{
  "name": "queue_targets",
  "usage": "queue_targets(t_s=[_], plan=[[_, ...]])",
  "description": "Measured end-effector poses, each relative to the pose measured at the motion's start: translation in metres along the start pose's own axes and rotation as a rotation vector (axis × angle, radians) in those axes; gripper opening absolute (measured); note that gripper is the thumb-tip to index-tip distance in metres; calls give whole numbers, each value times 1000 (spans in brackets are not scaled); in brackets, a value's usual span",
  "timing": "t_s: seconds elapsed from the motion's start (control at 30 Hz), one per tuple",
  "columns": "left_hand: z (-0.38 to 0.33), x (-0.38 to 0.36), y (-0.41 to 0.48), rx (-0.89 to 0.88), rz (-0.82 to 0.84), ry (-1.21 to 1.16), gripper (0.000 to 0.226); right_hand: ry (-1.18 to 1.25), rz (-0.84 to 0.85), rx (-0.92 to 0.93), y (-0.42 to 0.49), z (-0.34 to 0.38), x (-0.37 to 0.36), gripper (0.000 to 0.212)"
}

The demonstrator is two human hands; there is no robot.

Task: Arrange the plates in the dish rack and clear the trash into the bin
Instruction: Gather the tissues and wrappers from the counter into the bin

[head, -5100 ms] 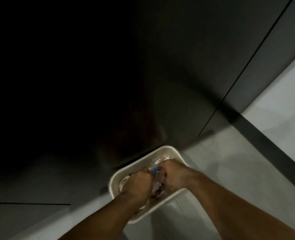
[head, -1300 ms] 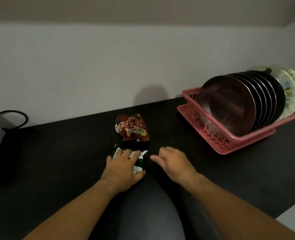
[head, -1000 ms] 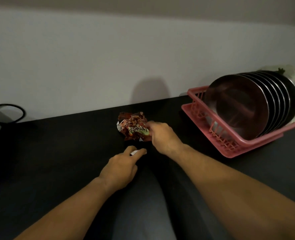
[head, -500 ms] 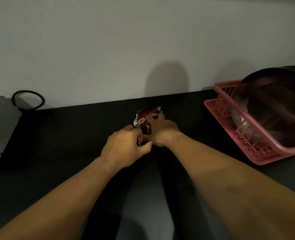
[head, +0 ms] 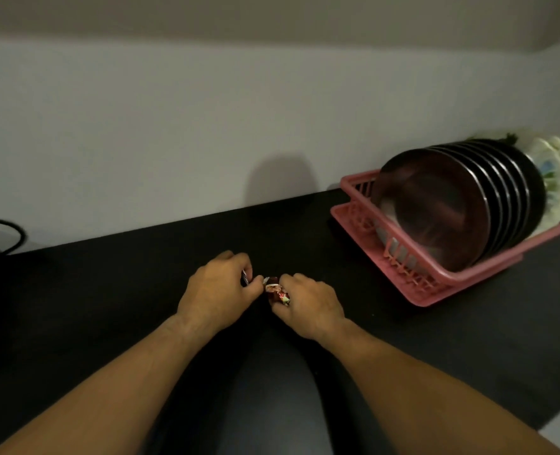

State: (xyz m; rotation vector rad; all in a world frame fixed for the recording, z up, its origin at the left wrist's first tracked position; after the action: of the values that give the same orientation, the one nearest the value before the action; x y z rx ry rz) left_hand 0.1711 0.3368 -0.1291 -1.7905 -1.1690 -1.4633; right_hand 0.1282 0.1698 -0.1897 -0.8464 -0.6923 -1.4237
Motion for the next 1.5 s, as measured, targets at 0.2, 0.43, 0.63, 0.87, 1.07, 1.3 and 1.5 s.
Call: queue_targets(t_s=[0.2, 0.43, 0.63, 0.87, 1.07, 1.3, 1.5], plan=[[-29, 3, 2, -64, 14, -60, 18, 293, -120, -112, -35, -17, 21, 18], [-57, 6, -6, -99, 40, -42, 18, 174, -88, -199, -72, -37, 12, 39], [-69, -1, -21, -97, 78, -33, 17, 194, -108, -128, -92, -34, 13, 48], [-81, 17, -27, -137, 67, -93, 14, 315, -163, -68, -100, -23, 67, 29], [-103, 33, -31, -169, -8, -158, 17, 310, -246, -39, -124, -8, 108, 43], [-151, 35, -44, -30, -7, -221, 32, 482, -476, -212, -173, -30, 154, 24], [-205, 24, -61, -30, 31, -307, 29, 672, -374, -206, -216, -66, 177, 3]])
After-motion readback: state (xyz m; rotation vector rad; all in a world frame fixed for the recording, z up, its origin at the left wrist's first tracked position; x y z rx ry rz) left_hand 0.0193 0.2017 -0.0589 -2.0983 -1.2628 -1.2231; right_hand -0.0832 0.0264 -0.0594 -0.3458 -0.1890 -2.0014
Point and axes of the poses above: each hand's wrist, its own y-axis towards the middle knuckle, its own x-axis out of the back of the hand, z = x × y, the point moved 3 cm from there along y, towards the middle knuckle, and after that the axes turned 13 degrees about y, right-handed, at the moved point
